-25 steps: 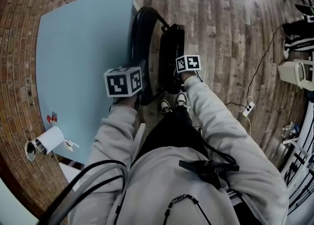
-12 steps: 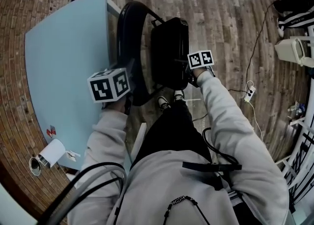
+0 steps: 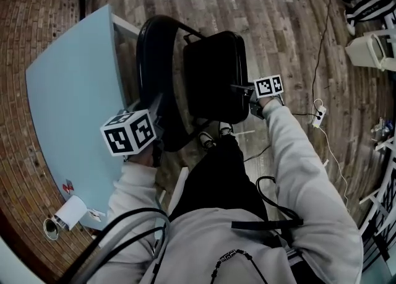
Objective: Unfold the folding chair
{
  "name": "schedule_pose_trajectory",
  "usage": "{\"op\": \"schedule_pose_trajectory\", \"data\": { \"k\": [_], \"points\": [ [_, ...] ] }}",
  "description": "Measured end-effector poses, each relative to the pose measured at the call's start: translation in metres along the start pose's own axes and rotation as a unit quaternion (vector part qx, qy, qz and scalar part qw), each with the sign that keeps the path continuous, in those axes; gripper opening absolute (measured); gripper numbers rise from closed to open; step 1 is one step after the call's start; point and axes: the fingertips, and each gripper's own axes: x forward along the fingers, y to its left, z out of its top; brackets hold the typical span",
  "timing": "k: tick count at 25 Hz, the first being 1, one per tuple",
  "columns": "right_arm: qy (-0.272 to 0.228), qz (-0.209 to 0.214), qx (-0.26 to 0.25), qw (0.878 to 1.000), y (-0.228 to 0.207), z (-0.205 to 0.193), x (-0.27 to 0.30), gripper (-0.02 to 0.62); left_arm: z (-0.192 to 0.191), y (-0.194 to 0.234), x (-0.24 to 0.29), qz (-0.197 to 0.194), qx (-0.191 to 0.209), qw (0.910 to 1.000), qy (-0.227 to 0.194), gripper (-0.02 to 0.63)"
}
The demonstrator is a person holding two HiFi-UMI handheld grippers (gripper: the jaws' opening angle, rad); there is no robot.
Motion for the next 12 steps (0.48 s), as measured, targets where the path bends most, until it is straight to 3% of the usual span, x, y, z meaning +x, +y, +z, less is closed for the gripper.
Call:
{"op": "schedule_pose_trajectory", "data": {
  "k": [9,12],
  "points": [
    [-0.022,0.046,0.031,0.998,-0.069,-0.009,-0.031,0.153,-0.012,0.000,0.020,-0.017,-0.008,0.9998,-0.003,0.054],
    [-0.038,0.085,0.036,0.995,-0.079,-0.007,-0.037,0.153,-0.013,-0.001,0.027,-0.027,-0.011,0.9996,-0.007,0.054]
  ]
}}
